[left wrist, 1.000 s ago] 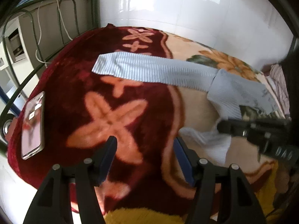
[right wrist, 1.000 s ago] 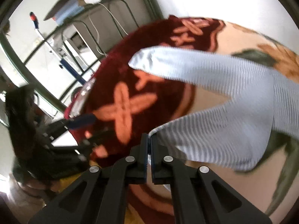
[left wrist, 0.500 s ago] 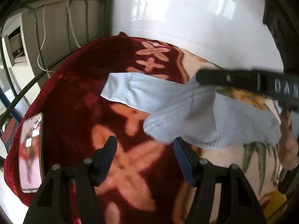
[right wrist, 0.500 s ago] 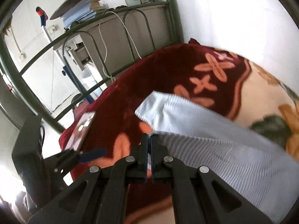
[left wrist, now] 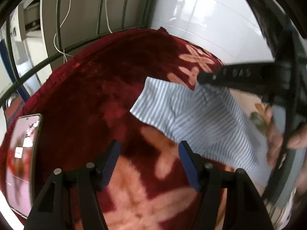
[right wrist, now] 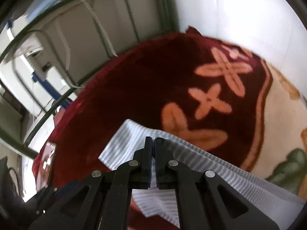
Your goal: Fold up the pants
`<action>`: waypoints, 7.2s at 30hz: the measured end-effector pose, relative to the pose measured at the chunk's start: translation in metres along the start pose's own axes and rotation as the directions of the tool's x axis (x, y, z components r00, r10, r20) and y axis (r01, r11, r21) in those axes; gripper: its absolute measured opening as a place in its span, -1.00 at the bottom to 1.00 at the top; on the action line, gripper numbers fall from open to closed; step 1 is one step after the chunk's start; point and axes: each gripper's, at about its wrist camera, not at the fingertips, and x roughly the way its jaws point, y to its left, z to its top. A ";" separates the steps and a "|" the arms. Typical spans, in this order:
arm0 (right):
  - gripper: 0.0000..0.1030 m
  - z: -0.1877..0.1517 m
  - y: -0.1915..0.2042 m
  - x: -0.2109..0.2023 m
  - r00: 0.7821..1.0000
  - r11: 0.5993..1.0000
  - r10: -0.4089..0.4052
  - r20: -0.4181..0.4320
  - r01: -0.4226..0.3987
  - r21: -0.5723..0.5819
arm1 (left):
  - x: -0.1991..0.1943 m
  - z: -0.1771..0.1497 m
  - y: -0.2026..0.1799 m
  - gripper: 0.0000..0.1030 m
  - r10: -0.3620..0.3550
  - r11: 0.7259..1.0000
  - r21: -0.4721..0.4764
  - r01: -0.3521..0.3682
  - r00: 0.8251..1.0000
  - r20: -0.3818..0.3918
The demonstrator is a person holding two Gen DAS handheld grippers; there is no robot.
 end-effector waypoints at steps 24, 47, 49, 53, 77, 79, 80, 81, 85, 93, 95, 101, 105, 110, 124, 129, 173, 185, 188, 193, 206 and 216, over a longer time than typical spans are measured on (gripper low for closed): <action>-0.24 -0.086 -0.030 -0.021 0.995 0.983 -0.076 -0.063 0.085 0.165 | 0.017 0.007 0.015 0.29 0.090 0.992 -0.091 -0.088 0.996 0.011; -0.87 -0.004 0.059 -0.011 0.994 0.990 0.107 0.024 -0.104 -0.097 | 0.019 0.005 0.030 0.28 0.079 0.984 -0.162 -0.079 0.997 -0.007; -0.87 0.003 0.075 0.001 0.996 0.986 0.094 -0.002 -0.094 -0.141 | 0.019 0.005 0.032 0.29 0.078 0.983 -0.169 -0.078 0.997 -0.007; -0.77 0.007 0.087 0.023 0.992 0.979 0.100 -0.078 -0.112 -0.170 | 0.020 0.004 0.034 0.29 0.079 0.982 -0.174 -0.078 0.997 -0.006; -0.44 -0.066 -0.142 -0.048 0.954 0.970 -0.191 -0.231 0.148 -0.193 | 0.016 0.014 -0.011 0.29 0.086 0.992 -0.100 -0.074 0.988 0.125; -0.44 -0.071 -0.142 -0.041 0.950 0.964 -0.194 -0.244 0.138 -0.227 | 0.020 0.014 -0.021 0.29 0.064 0.996 -0.076 -0.055 0.990 0.126; -0.44 -0.072 -0.142 -0.036 0.948 0.961 -0.199 -0.249 0.140 -0.237 | 0.022 0.014 -0.027 0.29 0.056 0.997 -0.059 -0.049 0.991 0.123; -0.44 -0.074 -0.141 -0.035 0.948 0.960 -0.201 -0.248 0.140 -0.241 | 0.023 0.014 -0.031 0.29 0.050 0.998 -0.047 -0.045 0.991 0.121; -0.44 -0.075 -0.142 -0.030 0.952 0.957 -0.204 -0.226 0.144 -0.253 | 0.031 0.011 -0.043 0.29 0.047 0.999 0.007 -0.048 0.993 0.106; -0.44 -0.072 -0.143 -0.022 0.958 0.962 -0.181 -0.221 0.126 -0.242 | 0.042 0.007 -0.045 0.29 0.048 0.999 0.011 -0.049 0.997 0.064; -0.68 -0.072 -0.143 -0.025 0.964 0.966 -0.161 -0.214 0.110 -0.233 | 0.043 0.006 -0.047 0.29 0.053 0.998 0.019 -0.054 0.997 0.062; -0.95 -0.071 -0.128 -0.057 0.985 0.956 -0.145 -0.091 0.115 -0.269 | 0.042 0.005 -0.048 0.29 0.059 0.998 0.030 -0.061 0.996 0.068; -0.95 -0.055 -0.142 -0.073 0.988 0.971 -0.153 -0.015 0.148 -0.188 | 0.040 0.005 -0.048 0.29 0.068 0.997 0.035 -0.070 0.995 0.077; -0.95 -0.052 -0.154 -0.040 0.974 0.965 -0.217 -0.069 0.204 -0.164 | 0.042 0.004 -0.047 0.29 0.070 0.997 0.030 -0.073 0.995 0.067; -0.55 -0.079 -0.169 -0.084 0.978 0.976 -0.206 0.026 0.203 0.078 | 0.045 0.002 -0.049 0.29 0.064 0.997 0.046 -0.066 0.996 0.055; -0.49 -0.121 -0.193 -0.134 0.973 0.964 -0.229 0.037 0.221 0.145 | 0.041 -0.001 -0.061 0.29 0.047 0.995 0.090 -0.052 0.997 0.062; -0.96 -0.176 -0.356 -0.171 0.929 0.925 -0.370 -0.002 0.368 0.092 | 0.061 -0.034 -0.264 0.29 -0.041 0.896 0.437 0.079 0.995 -0.094; -0.55 -0.200 -0.370 -0.188 0.942 0.895 -0.334 0.018 0.311 0.320 | 0.071 -0.038 -0.261 0.32 -0.002 0.888 0.456 0.058 0.992 -0.123; -0.51 -0.221 -0.384 -0.223 0.923 0.882 -0.384 0.007 0.365 0.296 | 0.064 -0.038 -0.272 0.32 -0.036 0.889 0.447 0.097 0.989 -0.144; -0.45 -0.258 -0.428 -0.277 0.861 0.807 -0.506 -0.047 0.492 0.327 | 0.051 -0.046 -0.305 0.32 -0.088 0.888 0.436 0.144 0.985 -0.146; -0.13 -0.318 -0.535 -0.313 0.914 0.738 -0.402 -0.054 0.358 0.572 | 0.042 -0.118 -0.404 0.32 -0.166 0.824 0.503 0.261 0.960 -0.227; -0.48 -0.335 -0.538 -0.304 0.922 0.727 -0.371 0.109 0.215 0.652 | 0.046 -0.147 -0.427 0.33 -0.126 0.808 0.543 0.229 0.967 -0.220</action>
